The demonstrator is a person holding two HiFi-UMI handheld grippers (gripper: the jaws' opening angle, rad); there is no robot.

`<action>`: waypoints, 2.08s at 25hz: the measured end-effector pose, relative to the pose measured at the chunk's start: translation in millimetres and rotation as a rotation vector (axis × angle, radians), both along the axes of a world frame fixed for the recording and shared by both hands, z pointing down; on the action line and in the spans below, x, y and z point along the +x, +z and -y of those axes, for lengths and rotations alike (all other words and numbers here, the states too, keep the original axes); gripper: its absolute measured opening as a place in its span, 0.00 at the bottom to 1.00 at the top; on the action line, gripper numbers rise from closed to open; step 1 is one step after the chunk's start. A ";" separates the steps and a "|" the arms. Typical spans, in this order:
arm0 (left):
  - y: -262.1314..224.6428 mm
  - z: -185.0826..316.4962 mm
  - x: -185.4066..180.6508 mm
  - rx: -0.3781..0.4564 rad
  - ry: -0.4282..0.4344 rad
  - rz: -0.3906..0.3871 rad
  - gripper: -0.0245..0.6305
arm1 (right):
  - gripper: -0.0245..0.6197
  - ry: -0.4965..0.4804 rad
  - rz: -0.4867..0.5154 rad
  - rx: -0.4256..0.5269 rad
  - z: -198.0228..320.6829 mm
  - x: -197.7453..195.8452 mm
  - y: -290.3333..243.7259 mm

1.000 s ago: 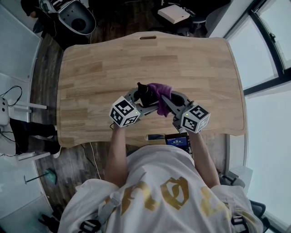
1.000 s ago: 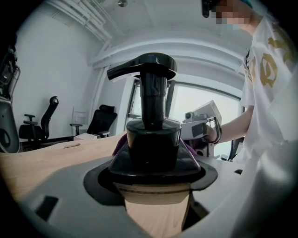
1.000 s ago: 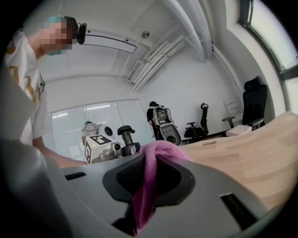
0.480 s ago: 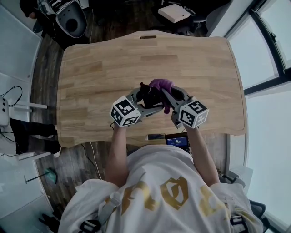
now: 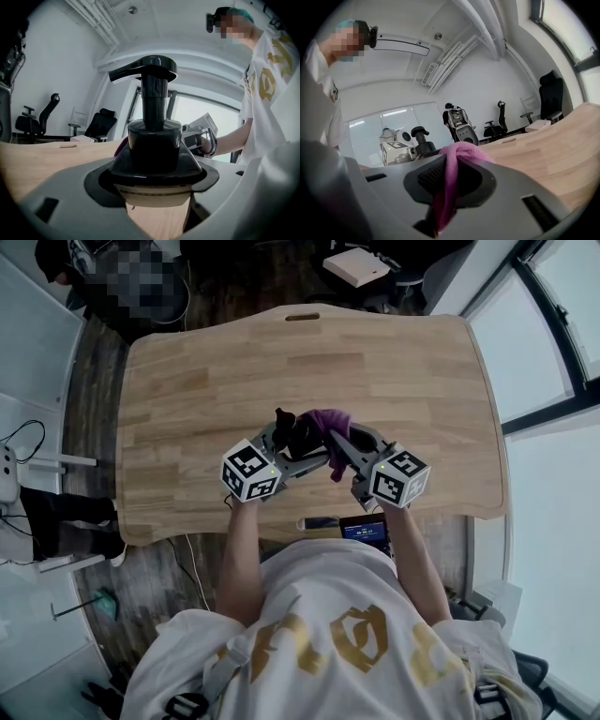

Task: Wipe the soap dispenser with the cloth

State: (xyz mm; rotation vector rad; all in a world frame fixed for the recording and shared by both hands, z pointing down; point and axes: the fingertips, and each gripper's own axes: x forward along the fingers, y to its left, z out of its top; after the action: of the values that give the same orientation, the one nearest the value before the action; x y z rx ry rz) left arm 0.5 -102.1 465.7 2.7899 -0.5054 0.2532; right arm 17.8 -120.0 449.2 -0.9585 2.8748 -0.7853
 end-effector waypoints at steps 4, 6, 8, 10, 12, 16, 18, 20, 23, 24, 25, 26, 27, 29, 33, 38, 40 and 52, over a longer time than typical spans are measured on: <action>0.0 4.5 -7.8 -0.014 -0.041 -0.027 0.57 | 0.11 -0.050 0.049 -0.005 -9.2 -3.0 -3.0; -2.5 7.8 -10.4 -0.018 -0.057 -0.044 0.57 | 0.11 -0.065 0.072 -0.007 -11.4 -3.2 -5.8; -4.4 9.9 -12.1 -0.022 -0.071 -0.060 0.57 | 0.11 -0.080 0.090 -0.006 -13.3 -2.9 -8.3; -5.3 10.9 -13.0 -0.023 -0.079 -0.070 0.57 | 0.11 -0.093 0.103 -0.005 -15.1 -2.1 -9.2; -5.8 11.1 -12.7 -0.022 -0.077 -0.076 0.57 | 0.11 -0.089 0.111 -0.009 -15.1 -0.6 -7.6; -13.1 9.0 -7.6 -0.018 -0.058 -0.107 0.57 | 0.11 -0.027 0.085 -0.031 -8.0 7.6 1.8; -20.4 7.4 -4.9 -0.016 -0.050 -0.145 0.57 | 0.11 0.008 0.059 -0.045 -3.3 13.4 7.8; -29.4 5.4 -2.4 -0.019 -0.040 -0.198 0.57 | 0.11 0.025 0.016 -0.060 -2.5 15.2 15.7; -41.2 4.8 3.0 -0.017 -0.027 -0.246 0.57 | 0.11 -0.010 -0.019 -0.064 -10.0 4.5 20.4; -43.9 5.2 4.3 -0.014 -0.027 -0.249 0.57 | 0.12 -0.029 -0.017 -0.060 -13.0 -1.2 19.1; -46.3 5.7 4.7 -0.012 -0.028 -0.253 0.57 | 0.12 -0.048 -0.013 -0.054 -16.0 -6.8 17.7; -48.5 6.1 4.2 -0.011 -0.031 -0.260 0.57 | 0.11 -0.069 -0.012 -0.048 -19.2 -12.0 16.6; -50.4 6.3 3.3 -0.013 -0.033 -0.268 0.57 | 0.11 -0.089 -0.015 -0.039 -22.3 -16.4 15.7; -51.6 6.1 1.2 -0.022 -0.033 -0.278 0.57 | 0.11 -0.117 -0.037 -0.017 -27.1 -22.4 15.6; -48.9 3.2 -1.0 -0.036 -0.031 -0.276 0.57 | 0.11 -0.148 -0.100 0.021 -33.7 -29.4 20.0; -48.2 4.3 -3.2 -0.041 -0.045 -0.269 0.57 | 0.11 -0.220 -0.165 0.053 -46.1 -40.6 23.6; -47.0 7.0 -6.2 -0.048 -0.059 -0.266 0.57 | 0.12 -0.250 -0.179 0.059 -50.8 -45.5 24.6; -29.9 15.1 -15.8 -0.091 -0.096 -0.237 0.57 | 0.12 -0.189 -0.156 0.058 -41.3 -30.2 23.1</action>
State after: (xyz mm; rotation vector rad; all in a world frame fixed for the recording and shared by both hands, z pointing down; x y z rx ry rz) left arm -15.3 -117.2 435.8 2.6518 -0.5519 -0.0730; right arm -12.3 -78.7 472.3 -0.7837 3.1407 -0.6599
